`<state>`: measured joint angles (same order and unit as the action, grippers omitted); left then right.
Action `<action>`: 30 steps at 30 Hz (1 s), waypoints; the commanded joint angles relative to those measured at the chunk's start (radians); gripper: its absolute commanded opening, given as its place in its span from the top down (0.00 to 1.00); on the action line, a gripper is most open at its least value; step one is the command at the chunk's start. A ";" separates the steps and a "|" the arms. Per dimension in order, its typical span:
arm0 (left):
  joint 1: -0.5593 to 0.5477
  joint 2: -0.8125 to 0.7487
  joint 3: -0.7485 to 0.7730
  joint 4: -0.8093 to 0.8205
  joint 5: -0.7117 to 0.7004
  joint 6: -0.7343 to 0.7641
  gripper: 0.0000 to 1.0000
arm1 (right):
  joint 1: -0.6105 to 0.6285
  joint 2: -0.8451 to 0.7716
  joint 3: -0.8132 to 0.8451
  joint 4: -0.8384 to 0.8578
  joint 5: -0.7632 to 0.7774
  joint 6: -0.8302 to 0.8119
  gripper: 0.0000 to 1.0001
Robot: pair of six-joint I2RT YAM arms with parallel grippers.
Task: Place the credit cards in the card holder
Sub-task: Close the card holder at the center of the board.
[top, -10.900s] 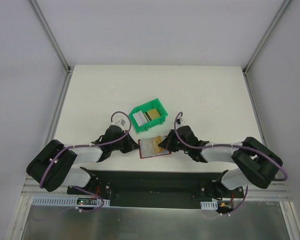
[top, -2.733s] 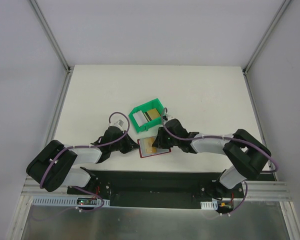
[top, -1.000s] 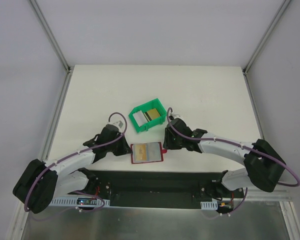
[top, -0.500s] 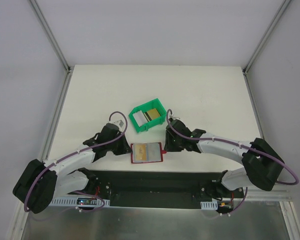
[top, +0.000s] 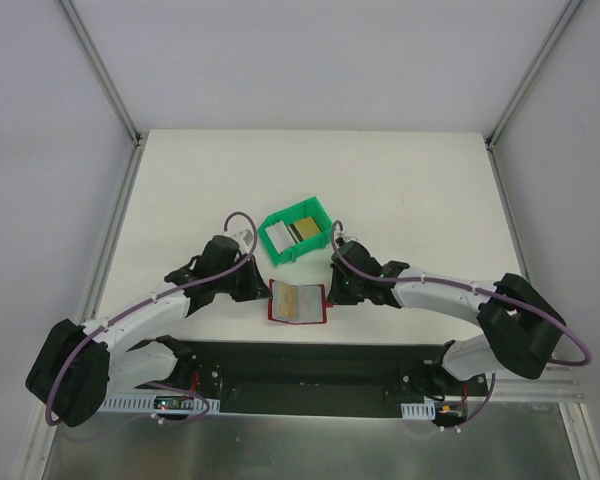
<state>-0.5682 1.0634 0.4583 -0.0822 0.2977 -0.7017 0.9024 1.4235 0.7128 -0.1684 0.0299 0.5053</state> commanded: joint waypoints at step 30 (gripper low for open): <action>-0.226 0.541 0.379 0.048 0.060 -0.051 0.80 | 0.003 -0.130 -0.170 0.219 0.076 0.076 0.98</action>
<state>-0.7860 1.5482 0.8108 -0.0349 0.3405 -0.7452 0.9031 1.3155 0.5449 0.0425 0.0677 0.5728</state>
